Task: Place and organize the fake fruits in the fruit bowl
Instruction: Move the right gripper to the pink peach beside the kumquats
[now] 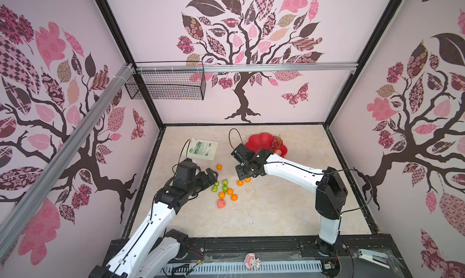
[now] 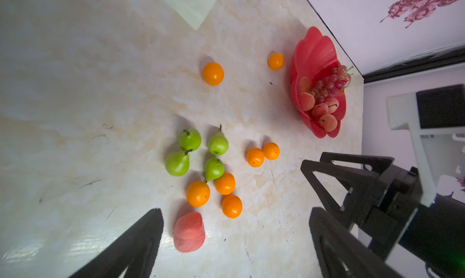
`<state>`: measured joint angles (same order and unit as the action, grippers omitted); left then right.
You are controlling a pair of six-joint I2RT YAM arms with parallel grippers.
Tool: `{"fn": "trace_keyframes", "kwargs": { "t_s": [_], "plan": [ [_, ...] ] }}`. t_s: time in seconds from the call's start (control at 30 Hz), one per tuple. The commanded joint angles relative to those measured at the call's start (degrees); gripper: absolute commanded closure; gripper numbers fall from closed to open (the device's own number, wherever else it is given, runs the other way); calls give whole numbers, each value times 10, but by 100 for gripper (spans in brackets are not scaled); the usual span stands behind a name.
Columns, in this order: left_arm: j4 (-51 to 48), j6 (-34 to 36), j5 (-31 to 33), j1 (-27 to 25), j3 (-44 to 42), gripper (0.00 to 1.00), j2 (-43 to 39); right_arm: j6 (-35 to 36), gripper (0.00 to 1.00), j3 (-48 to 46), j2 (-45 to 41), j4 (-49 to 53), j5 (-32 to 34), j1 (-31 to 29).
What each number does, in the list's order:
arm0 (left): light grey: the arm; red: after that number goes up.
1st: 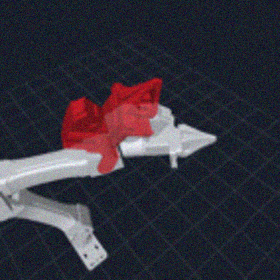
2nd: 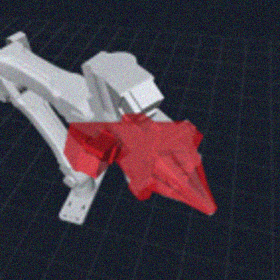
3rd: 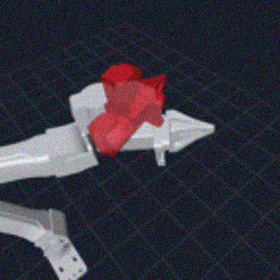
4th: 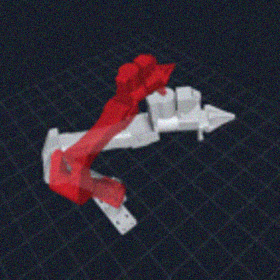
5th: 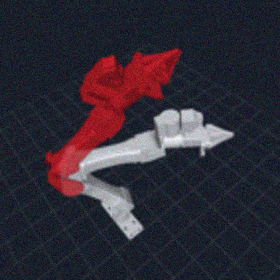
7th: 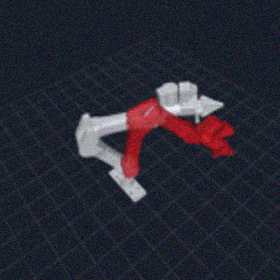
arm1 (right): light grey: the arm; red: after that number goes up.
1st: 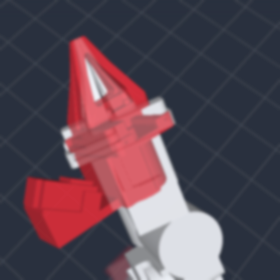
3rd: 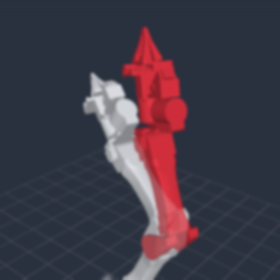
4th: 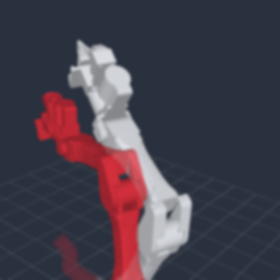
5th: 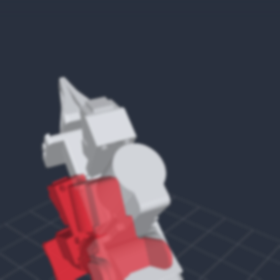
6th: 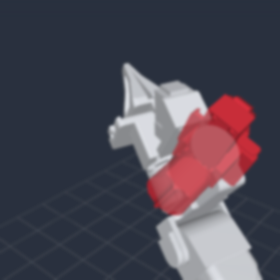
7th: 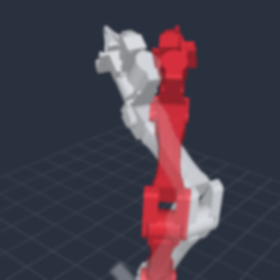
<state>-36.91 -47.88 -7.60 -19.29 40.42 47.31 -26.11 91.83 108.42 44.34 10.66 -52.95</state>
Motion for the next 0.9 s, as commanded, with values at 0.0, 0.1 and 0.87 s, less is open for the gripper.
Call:
{"fn": "trace_keyframes", "kwargs": {
  "t_s": [0.0, 0.1, 0.87],
  "plan": [
    [-55, -37, 19, 19, -30, 6, -47, -47, 41, -7, -12, -9, -14, -44],
    [-89, -49, 20, 34, -37, 6, -84, -65, 41, -13, 0, -16, -29, -66],
    [-173, -37, -73, 212, -50, 5, -172, -68, 37, 86, 136, 3, -125, -135]
  ]
}}
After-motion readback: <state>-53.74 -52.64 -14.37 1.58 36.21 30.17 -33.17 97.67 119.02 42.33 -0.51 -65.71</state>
